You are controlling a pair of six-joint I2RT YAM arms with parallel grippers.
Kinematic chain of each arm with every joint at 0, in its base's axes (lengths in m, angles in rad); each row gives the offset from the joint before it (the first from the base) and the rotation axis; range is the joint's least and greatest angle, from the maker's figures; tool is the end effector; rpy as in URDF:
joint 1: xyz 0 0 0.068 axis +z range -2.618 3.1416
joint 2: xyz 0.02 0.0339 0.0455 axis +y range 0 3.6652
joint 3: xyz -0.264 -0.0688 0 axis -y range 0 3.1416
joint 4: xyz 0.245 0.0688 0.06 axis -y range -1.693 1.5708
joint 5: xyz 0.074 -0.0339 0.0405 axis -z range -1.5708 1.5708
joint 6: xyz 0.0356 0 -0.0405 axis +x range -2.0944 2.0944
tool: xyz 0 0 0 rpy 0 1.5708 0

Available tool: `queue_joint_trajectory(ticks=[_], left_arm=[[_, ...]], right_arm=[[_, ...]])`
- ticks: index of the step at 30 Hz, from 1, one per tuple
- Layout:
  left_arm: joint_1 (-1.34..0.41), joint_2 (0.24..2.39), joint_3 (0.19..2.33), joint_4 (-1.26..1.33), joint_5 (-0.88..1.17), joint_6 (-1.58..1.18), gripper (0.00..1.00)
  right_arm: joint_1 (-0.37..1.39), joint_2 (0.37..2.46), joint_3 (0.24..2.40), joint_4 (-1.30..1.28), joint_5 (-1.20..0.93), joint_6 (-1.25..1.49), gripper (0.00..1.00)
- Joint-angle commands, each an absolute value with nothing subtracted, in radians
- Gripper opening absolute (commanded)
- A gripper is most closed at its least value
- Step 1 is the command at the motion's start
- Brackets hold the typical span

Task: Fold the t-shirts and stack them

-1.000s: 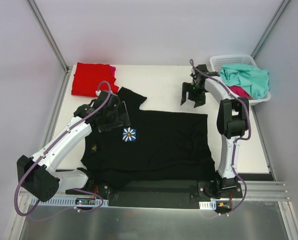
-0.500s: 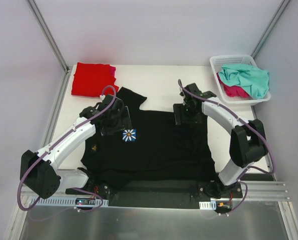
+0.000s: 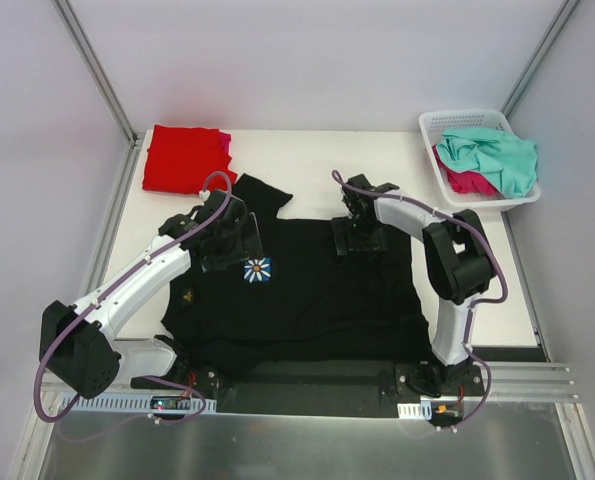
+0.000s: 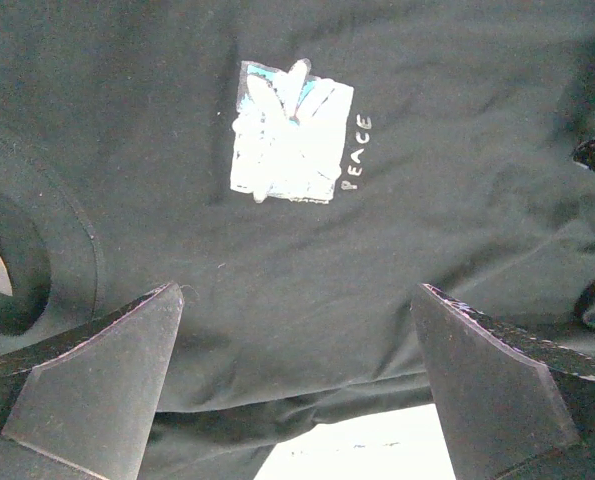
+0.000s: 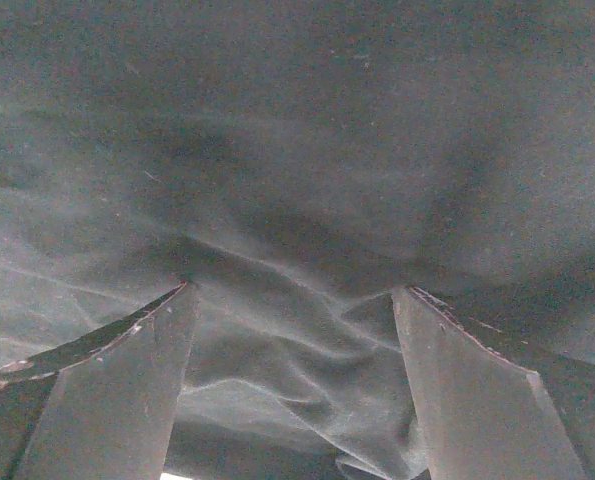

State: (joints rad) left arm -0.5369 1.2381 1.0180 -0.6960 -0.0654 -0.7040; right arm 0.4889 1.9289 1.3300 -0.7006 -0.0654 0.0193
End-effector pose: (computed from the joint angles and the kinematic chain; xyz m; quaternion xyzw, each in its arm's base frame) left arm 0.2183 -0.1272 0.2812 -0.0895 0.9422 -0.1617 0.2795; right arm 0.3327 0.1796 0.1667 -0.2347 0.9621 0.0653 0.1227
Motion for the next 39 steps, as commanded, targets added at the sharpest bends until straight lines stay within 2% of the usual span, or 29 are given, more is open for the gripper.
queue_joint_trajectory(ticks=[1, 12, 21, 32, 39], left_arm=[[-0.543, 1.220, 1.025, -0.715, -0.098, -0.715, 0.99], [-0.541, 1.233, 1.031, -0.724, -0.114, -0.707, 0.99], [-0.541, 1.232, 1.031, -0.729, -0.120, -0.707, 0.99], [-0.541, 1.255, 1.026, -0.709, -0.124, -0.733, 0.99], [-0.541, 1.336, 0.960, -0.566, -0.111, -0.736, 0.99]], right_arm=[[0.479, 2.023, 1.405, -0.669, -0.071, 0.012, 0.83], [0.370, 2.151, 1.635, -0.745, -0.087, -0.028, 0.83], [0.296, 2.138, 1.643, -0.768, -0.120, -0.035, 0.83], [0.413, 1.887, 1.686, -0.867, -0.149, -0.006, 0.84], [0.503, 1.847, 1.546, -0.809, -0.107, 0.029, 0.84]])
